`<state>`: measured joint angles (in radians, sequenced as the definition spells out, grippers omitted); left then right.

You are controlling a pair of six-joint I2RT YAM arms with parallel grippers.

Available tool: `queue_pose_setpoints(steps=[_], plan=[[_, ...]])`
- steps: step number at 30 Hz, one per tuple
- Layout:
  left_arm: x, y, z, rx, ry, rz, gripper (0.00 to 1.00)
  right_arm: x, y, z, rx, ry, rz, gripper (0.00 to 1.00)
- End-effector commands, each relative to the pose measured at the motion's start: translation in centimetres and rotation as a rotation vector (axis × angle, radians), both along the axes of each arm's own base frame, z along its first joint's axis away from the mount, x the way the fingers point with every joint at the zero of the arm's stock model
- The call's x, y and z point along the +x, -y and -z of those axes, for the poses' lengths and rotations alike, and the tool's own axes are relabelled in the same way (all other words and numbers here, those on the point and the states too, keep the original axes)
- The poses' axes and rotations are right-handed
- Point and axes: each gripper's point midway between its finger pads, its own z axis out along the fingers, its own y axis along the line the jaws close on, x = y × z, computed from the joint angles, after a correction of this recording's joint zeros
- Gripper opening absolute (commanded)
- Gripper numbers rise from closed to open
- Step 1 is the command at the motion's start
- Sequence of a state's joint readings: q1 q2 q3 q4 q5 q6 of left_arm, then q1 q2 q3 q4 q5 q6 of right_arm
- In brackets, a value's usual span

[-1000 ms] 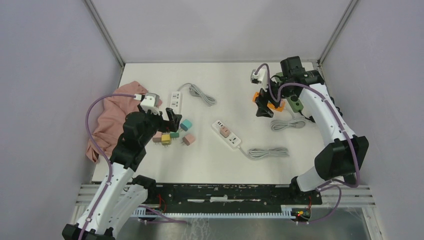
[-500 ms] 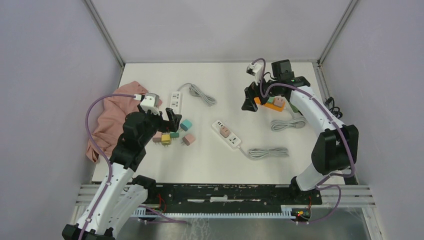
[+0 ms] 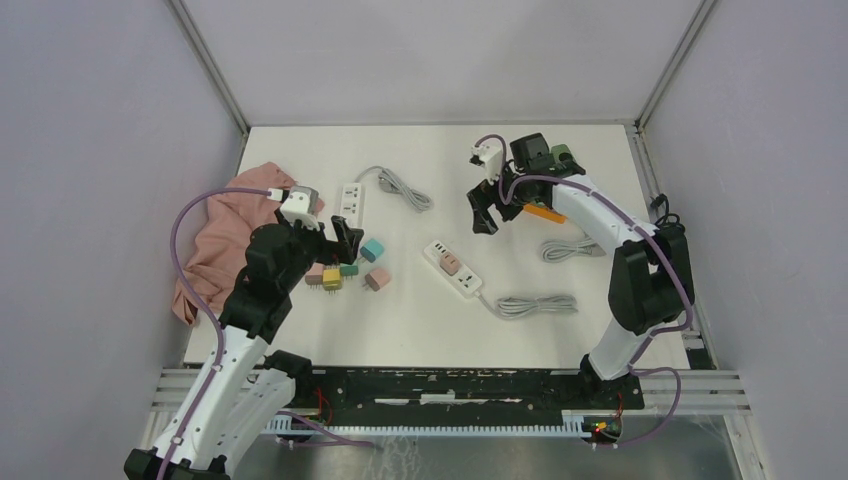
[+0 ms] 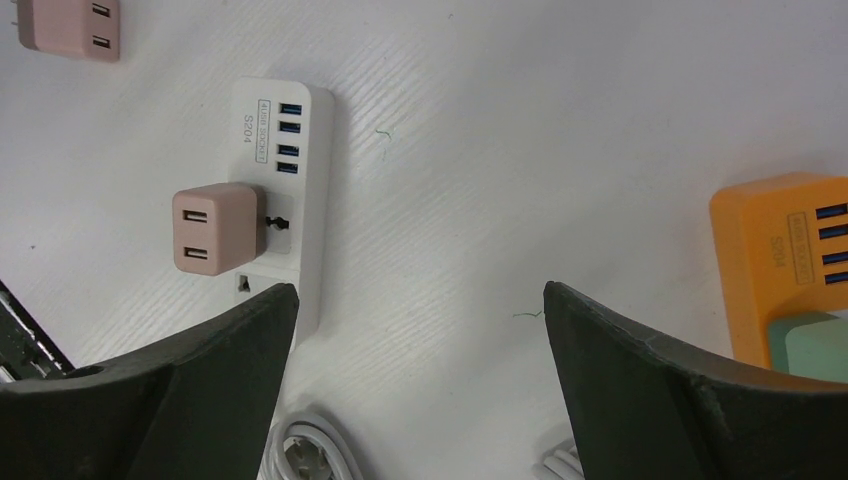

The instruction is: Pull the plug off the socket

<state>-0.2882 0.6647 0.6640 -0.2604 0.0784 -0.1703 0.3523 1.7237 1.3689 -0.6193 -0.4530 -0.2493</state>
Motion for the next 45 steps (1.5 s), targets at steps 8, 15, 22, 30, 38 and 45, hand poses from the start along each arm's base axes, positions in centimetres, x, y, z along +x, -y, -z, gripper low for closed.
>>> queue_pose_setpoints(steps=[8,15,22,30,38,45], plan=[[0.2,-0.5,-0.4,0.033,0.036,-0.008,0.99,2.2,-0.3,0.6,-0.045,0.072,0.116,1.0],[0.3,-0.5,-0.4,0.033,0.034,-0.008,0.99,1.4,-2.9,1.9,-0.064,0.036,0.095,0.99],[0.2,-0.6,-0.4,0.036,0.034,-0.014,0.99,-3.0,-6.9,-1.2,0.092,-0.038,-0.085,0.93],[0.3,-0.7,-0.2,0.041,0.03,-0.018,0.99,-5.3,-8.0,-0.7,0.026,-0.082,-0.099,0.88],[0.4,-0.8,-0.1,0.046,0.029,-0.024,0.99,-6.5,-9.0,2.3,-0.169,-0.054,-0.15,0.77],[0.4,-0.7,-0.1,0.047,0.028,-0.023,0.99,-7.3,-9.3,4.4,-0.288,-0.043,-0.193,0.69]])
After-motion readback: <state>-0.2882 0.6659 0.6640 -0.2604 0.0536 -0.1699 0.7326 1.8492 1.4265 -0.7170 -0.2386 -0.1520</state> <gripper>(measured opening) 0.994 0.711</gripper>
